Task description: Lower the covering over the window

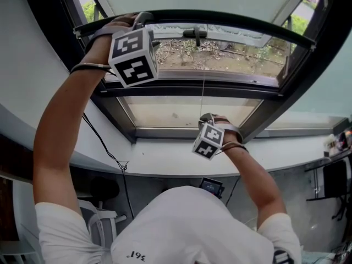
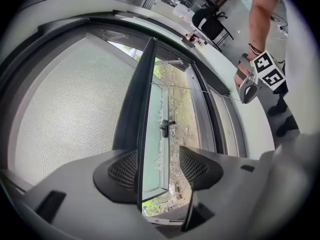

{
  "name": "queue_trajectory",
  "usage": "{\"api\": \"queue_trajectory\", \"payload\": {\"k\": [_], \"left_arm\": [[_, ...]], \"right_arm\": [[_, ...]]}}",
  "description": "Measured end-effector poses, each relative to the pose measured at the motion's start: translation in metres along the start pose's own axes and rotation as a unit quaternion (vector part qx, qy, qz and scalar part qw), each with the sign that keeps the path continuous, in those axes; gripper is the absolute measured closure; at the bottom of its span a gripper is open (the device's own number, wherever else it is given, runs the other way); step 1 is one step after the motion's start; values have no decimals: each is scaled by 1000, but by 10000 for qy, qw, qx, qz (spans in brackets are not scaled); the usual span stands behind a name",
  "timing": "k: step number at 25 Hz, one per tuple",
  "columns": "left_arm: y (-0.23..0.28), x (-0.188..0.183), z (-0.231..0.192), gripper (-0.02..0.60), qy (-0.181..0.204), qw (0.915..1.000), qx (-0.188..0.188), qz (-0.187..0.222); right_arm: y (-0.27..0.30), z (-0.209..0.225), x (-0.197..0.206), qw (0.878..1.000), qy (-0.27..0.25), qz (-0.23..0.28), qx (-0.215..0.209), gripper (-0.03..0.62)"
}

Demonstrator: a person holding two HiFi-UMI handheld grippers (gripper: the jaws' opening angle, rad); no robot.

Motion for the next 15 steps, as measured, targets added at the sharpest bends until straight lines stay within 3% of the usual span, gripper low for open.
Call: {"api": "queue_trajectory", "payload": {"k": [15], "left_arm": [[8,2,21,319,-192,9997,110,-50]], "right_arm": [[6,-20,8,9998,87,-83,-164,551]]}}
Point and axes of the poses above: the fingertips, and each gripper's own axes: y forward along the fingers, z to its right, x out of its underside, the point moved 8 cm from there along -y, backward along the fingers, and after that the axes turned 4 degrees about x, right-handed, at the moved point
